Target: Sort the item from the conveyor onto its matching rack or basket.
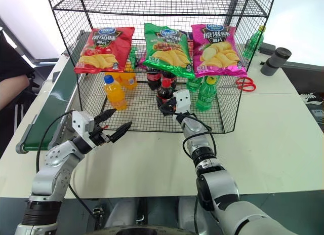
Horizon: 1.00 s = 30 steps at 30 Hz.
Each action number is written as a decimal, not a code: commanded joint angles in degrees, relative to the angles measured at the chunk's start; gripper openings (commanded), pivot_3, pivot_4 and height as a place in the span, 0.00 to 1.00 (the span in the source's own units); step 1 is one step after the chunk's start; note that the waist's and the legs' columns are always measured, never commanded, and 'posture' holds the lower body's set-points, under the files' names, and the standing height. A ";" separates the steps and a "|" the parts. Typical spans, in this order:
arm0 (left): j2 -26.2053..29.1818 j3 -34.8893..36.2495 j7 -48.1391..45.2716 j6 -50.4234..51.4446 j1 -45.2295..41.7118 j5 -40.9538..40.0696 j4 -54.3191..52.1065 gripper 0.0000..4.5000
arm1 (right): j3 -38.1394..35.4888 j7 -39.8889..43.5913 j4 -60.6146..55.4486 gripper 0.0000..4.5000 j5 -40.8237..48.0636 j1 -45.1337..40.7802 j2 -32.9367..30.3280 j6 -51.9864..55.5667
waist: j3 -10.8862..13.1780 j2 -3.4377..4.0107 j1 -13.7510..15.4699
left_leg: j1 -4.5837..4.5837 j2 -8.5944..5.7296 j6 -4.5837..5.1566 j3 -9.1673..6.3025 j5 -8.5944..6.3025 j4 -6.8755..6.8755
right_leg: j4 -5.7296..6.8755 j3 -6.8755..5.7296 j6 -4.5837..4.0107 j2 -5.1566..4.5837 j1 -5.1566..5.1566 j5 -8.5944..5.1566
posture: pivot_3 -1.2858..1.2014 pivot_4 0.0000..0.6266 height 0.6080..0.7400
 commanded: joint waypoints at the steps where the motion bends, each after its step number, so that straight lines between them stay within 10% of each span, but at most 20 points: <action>1: 0.94 0.15 0.72 1.33 -0.31 -0.52 -2.94 1.00 | -0.39 2.53 -5.67 0.98 0.59 1.76 -1.10 -1.78 | 0.00 0.00 -0.02 | 0.00 0.00 0.00 -0.01 0.00 0.00 | 0.01 0.00 0.00 0.00 -0.01 0.00 | 0.52 0.24 1.00; 16: 6.67 3.82 -0.84 3.17 -1.40 -0.59 2.17 1.00 | -5.16 20.82 -57.45 0.98 12.62 34.06 -26.57 23.03 | 0.03 0.15 -0.01 | 0.07 0.01 0.00 -0.02 -0.01 -0.06 | -0.10 0.04 -0.01 -0.04 0.07 0.00 | 0.52 0.24 1.00; 30: 13.16 7.43 -6.23 -0.17 4.29 0.73 6.87 1.00 | -20.15 24.41 -70.90 0.98 21.97 48.48 -38.45 34.43 | 0.01 0.18 0.92 | 0.07 0.02 0.02 -0.04 -0.02 -0.08 | -0.26 0.03 -0.23 -0.08 0.15 -0.13 | 0.52 0.24 1.00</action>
